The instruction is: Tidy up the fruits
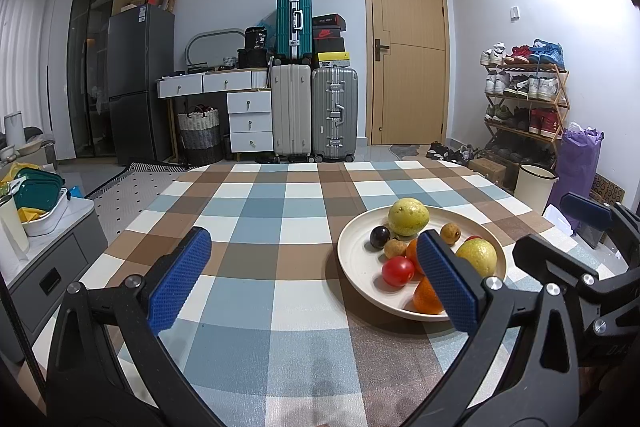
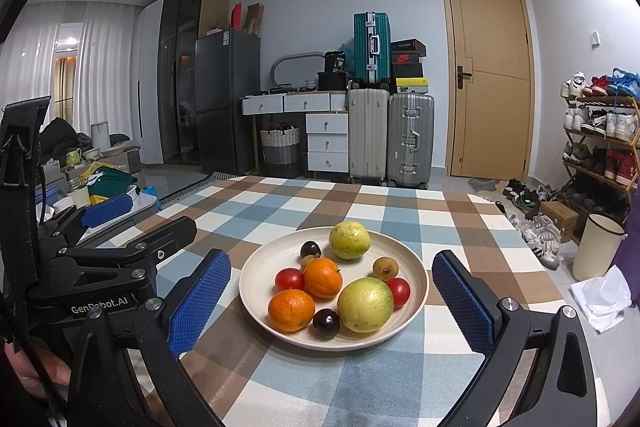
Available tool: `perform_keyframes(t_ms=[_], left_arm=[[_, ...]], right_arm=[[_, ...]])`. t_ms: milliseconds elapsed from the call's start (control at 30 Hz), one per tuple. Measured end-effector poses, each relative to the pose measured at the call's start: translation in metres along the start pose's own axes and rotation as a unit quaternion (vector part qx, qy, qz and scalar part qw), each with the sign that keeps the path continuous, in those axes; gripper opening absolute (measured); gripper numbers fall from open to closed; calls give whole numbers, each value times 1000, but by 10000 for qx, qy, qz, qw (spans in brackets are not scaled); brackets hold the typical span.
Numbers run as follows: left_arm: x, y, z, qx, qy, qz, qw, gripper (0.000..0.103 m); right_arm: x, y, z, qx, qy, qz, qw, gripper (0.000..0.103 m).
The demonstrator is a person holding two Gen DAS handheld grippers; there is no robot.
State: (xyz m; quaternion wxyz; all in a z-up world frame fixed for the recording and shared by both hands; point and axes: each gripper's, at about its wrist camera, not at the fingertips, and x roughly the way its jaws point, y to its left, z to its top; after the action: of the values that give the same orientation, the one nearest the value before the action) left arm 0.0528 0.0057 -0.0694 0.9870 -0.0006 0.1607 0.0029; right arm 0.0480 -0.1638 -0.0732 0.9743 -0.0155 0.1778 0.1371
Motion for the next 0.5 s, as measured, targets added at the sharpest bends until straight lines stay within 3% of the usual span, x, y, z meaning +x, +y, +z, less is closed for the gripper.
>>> perform_keyframes(t_ms=[500], left_arm=[[2,3,0,-53,-1,139,9999,103]], right_arm=[[0,0,0,2,2,2,10000,103]])
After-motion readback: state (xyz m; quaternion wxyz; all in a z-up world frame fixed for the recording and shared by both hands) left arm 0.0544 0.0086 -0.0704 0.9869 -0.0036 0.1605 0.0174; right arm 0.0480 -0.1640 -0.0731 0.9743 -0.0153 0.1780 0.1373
